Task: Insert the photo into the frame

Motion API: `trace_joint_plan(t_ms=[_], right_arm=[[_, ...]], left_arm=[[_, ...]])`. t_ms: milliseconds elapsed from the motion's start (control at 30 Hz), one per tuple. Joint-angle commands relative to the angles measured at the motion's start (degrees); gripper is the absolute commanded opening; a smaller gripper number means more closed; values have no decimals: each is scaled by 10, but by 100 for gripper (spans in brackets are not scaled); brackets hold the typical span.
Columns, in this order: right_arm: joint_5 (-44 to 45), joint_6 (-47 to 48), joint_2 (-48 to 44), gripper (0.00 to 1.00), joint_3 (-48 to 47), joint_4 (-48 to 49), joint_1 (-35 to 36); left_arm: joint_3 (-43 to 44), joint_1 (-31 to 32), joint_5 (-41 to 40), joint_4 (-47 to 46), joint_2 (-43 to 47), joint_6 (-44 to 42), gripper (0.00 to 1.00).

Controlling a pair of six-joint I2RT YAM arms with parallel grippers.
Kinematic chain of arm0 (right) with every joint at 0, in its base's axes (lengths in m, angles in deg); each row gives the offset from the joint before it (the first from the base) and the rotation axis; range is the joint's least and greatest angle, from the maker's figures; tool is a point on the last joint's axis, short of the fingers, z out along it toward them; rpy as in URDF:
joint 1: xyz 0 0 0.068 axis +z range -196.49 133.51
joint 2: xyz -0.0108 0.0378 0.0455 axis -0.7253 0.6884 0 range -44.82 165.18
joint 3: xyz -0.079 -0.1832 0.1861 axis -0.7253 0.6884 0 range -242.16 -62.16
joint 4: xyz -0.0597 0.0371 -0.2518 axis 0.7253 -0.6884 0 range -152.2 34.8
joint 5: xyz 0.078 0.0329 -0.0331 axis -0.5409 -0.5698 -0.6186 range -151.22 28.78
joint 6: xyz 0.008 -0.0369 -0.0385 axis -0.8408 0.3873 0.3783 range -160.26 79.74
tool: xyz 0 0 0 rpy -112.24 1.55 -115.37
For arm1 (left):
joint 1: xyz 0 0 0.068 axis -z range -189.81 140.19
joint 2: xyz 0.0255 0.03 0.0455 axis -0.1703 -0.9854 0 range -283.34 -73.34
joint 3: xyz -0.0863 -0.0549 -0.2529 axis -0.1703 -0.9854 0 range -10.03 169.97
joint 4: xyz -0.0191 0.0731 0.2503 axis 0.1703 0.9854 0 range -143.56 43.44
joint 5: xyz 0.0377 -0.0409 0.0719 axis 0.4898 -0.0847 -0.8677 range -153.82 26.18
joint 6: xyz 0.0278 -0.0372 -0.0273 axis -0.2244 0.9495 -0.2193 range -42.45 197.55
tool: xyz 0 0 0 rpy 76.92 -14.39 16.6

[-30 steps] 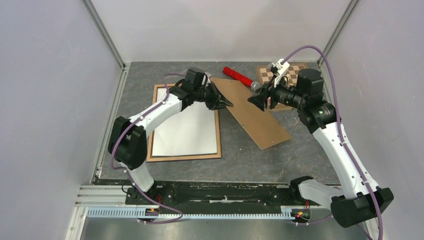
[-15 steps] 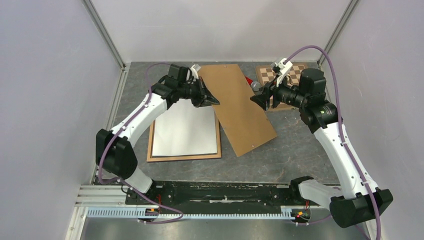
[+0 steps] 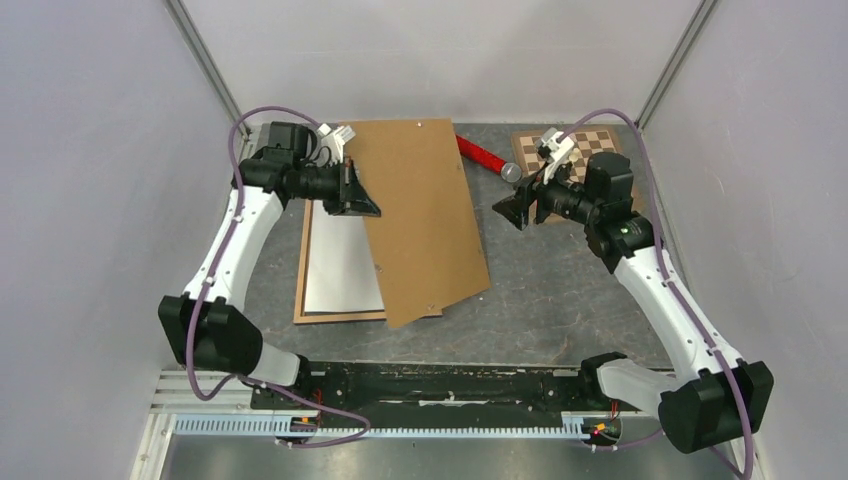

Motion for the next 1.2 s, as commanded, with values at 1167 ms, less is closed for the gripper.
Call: trace_joint_plan(t_ms=[1167], right_arm=[[-281, -115, -17, 62, 250, 389, -1]], left_arm=[[-50, -9, 225, 127, 119, -399, 2]])
